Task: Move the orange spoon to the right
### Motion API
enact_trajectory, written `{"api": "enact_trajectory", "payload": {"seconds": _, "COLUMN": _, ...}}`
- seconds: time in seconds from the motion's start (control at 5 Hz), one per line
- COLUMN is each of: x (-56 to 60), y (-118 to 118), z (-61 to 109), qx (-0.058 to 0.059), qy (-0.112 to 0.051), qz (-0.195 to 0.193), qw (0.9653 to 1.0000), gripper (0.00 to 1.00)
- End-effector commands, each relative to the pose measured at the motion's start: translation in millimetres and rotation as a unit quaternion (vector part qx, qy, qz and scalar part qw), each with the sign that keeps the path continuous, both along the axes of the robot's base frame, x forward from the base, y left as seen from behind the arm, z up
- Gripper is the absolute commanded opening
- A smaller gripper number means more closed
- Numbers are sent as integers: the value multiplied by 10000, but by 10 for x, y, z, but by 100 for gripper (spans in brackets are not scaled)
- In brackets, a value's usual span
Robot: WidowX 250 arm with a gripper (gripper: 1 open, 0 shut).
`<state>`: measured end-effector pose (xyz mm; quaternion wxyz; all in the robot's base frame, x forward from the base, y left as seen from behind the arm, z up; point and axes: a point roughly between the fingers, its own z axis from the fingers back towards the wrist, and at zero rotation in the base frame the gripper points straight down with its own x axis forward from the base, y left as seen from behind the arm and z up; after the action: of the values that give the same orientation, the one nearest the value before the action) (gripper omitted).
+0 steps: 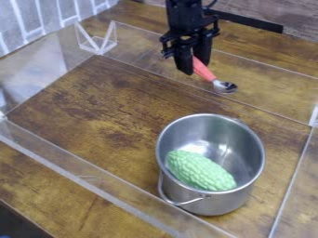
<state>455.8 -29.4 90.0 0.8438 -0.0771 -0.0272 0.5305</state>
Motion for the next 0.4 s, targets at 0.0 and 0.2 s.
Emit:
{"api": "enact_trajectory", "payload": {"seconds": 0.0, "x": -14, "y": -140, "z": 626, "qx": -79, "qy": -804, "qz": -174, "qw": 9966, "gripper": 0}}
{"api": "enact_trajectory", "payload": {"seconds": 0.2, "x": -12, "y": -245, "z": 625, "qx": -114, "qy": -943, "qz": -98, "qw": 9954, "gripper": 0}}
